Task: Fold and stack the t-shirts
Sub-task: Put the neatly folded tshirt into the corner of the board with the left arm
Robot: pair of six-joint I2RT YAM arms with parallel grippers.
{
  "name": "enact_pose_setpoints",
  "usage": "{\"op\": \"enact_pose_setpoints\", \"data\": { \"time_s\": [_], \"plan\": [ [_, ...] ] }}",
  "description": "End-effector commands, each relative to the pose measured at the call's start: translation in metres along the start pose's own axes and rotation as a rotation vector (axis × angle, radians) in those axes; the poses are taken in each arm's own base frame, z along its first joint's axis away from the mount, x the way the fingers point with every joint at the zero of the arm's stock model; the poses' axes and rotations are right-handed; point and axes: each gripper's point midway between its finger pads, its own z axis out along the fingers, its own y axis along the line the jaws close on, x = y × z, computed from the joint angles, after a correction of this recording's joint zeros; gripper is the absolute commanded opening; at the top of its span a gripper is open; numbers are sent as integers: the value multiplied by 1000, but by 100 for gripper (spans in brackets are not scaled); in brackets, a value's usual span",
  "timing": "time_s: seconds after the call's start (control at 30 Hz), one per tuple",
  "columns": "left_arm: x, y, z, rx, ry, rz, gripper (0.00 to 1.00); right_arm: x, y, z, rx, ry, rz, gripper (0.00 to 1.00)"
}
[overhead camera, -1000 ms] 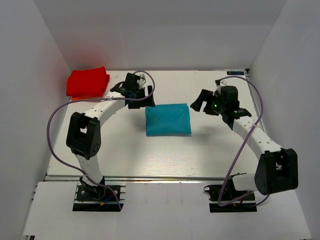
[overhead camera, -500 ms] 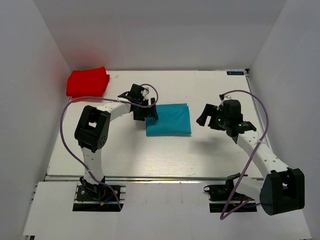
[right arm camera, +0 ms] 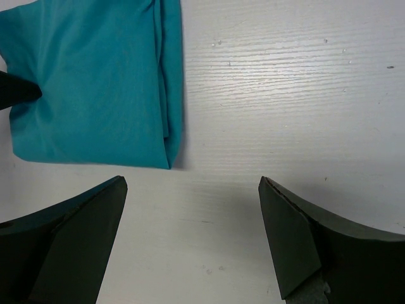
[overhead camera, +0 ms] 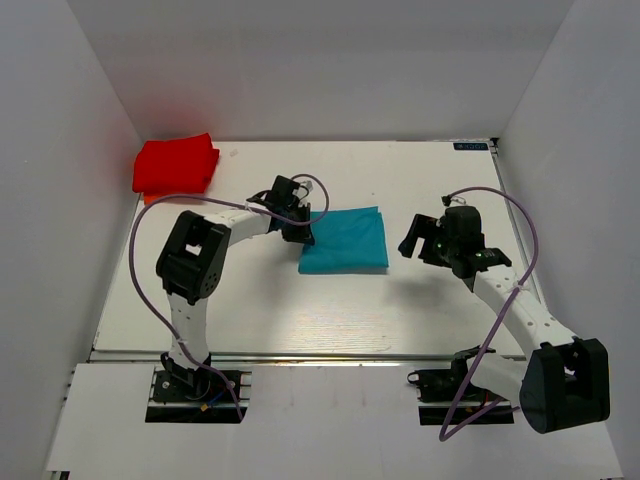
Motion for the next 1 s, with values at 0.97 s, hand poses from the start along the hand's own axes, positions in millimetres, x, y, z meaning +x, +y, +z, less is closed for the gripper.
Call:
{"op": "enact_pose_setpoints", "data": {
  "time_s": [0.97],
  "plan": [
    [-216,123,-214,-726,-413,654,0,-15,-12,-3,74,-66,6,90]
  ]
}}
